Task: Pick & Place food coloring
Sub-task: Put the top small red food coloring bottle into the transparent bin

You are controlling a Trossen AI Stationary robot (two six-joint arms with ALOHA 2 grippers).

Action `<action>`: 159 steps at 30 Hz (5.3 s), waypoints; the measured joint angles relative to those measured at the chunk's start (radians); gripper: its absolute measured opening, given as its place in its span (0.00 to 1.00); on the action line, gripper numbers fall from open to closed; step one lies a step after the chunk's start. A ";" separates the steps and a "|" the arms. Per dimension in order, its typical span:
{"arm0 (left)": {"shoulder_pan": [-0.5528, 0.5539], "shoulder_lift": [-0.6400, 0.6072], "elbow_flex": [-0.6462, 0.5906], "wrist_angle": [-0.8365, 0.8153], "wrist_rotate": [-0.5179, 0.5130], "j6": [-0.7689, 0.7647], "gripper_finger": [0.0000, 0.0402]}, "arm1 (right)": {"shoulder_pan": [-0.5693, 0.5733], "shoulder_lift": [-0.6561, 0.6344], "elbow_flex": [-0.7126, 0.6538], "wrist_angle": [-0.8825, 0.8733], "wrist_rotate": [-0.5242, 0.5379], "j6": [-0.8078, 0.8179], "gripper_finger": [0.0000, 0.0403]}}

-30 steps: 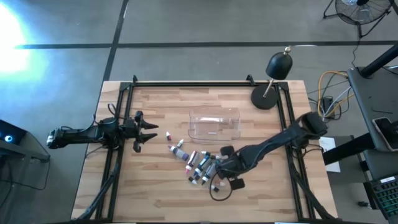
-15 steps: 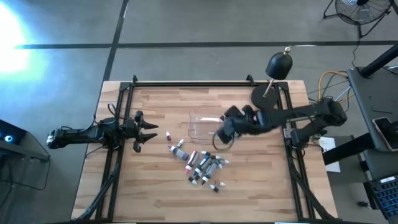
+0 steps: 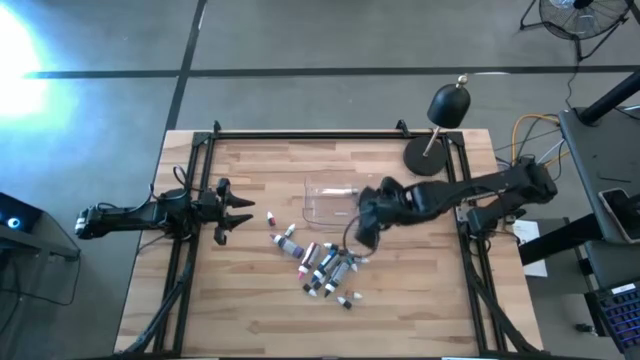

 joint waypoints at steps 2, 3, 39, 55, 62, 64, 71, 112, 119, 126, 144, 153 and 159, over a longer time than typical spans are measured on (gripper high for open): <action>0.000 0.000 0.000 0.000 0.000 0.000 0.38 | 0.028 0.017 -0.001 -0.001 -0.034 0.011 0.59; 0.000 0.000 0.000 0.000 0.000 0.000 0.38 | 0.039 0.023 -0.001 -0.002 -0.048 0.026 0.59; -0.002 -0.002 0.000 0.176 -0.334 -1.042 0.38 | 0.271 0.065 -0.331 -0.020 -0.378 0.745 0.54; 0.009 0.371 0.304 -0.449 -0.208 -0.965 0.30 | 0.269 0.063 -0.352 -0.007 -0.377 0.813 0.54; 0.016 0.675 0.384 -0.485 -0.187 -1.179 0.30 | 0.269 0.063 -0.387 -0.029 -0.377 0.935 0.54; 0.016 0.742 0.395 -0.412 -0.181 -1.191 0.30 | 0.269 0.063 -0.394 -0.052 -0.377 0.962 0.54; 0.016 0.911 0.419 -0.338 -0.190 -1.254 0.30 | 0.269 0.063 -0.422 -0.146 -0.374 0.961 0.54; -0.019 1.424 0.756 -0.501 -0.207 -1.348 0.30 | 0.270 0.056 -0.577 -0.151 -0.360 0.903 0.54; -0.019 1.413 0.756 -0.503 -0.230 -1.090 0.30 | 0.270 0.058 -0.563 -0.133 -0.366 0.852 0.54; -0.018 1.411 0.756 -0.485 -0.208 -0.604 0.30 | 0.270 0.061 -0.505 -0.067 -0.394 0.937 0.54; 0.014 1.396 0.758 -0.449 0.084 0.504 0.30 | 0.278 0.066 -0.265 -0.029 -0.288 0.908 0.54; 0.026 1.407 0.758 -0.408 0.078 0.649 0.30 | 0.278 0.066 -0.285 -0.026 -0.288 0.968 0.54; 0.025 1.469 0.758 -0.398 0.056 0.739 0.30 | 0.278 0.066 -0.303 -0.022 -0.289 0.933 0.54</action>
